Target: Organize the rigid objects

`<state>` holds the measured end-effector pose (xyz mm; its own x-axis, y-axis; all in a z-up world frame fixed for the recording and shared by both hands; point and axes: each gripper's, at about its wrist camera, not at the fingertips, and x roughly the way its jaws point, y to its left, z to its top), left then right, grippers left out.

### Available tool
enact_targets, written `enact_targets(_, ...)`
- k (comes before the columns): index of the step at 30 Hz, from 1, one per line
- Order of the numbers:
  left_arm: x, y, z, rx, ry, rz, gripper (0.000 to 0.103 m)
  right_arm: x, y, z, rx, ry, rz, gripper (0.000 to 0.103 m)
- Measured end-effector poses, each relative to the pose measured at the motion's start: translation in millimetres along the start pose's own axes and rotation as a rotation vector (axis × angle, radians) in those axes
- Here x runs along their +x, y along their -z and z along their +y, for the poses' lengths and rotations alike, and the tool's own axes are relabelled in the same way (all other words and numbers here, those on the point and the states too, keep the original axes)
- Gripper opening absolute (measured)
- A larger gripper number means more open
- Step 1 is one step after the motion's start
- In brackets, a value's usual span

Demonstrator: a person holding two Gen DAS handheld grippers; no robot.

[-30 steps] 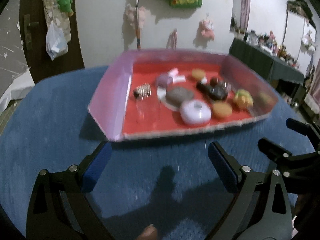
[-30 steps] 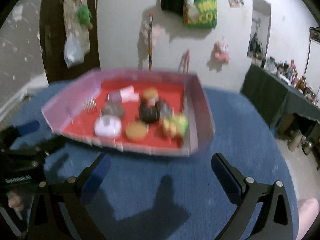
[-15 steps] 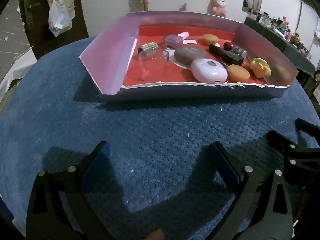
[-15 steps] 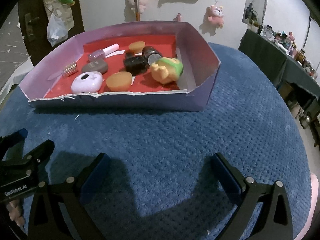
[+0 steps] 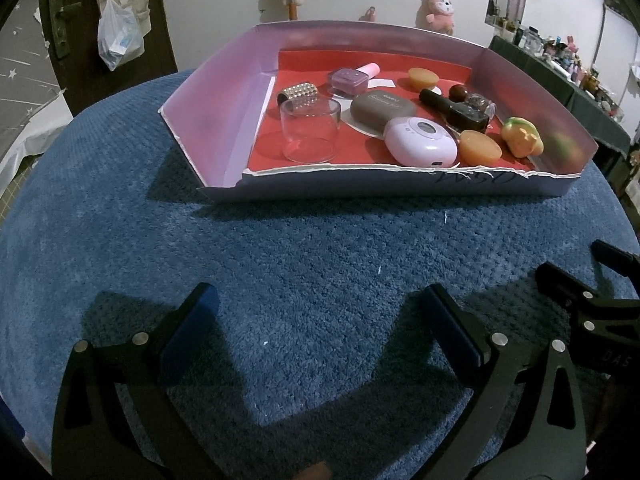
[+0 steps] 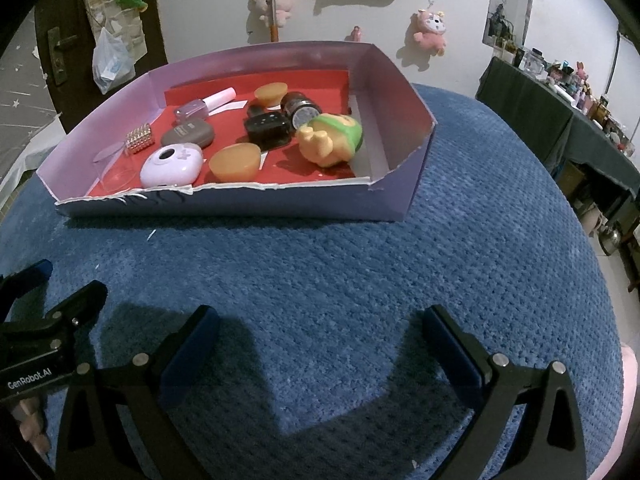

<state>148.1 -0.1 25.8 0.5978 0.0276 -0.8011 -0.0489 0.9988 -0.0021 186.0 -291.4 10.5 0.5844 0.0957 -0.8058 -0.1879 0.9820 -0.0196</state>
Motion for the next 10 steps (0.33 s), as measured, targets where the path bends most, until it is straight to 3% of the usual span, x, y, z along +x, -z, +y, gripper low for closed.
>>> enact_targets(10,0.0,0.0,0.2,0.000,0.000,0.000,0.103,1.2,-1.3,-0.9,0.003,0.000,0.001,0.103)
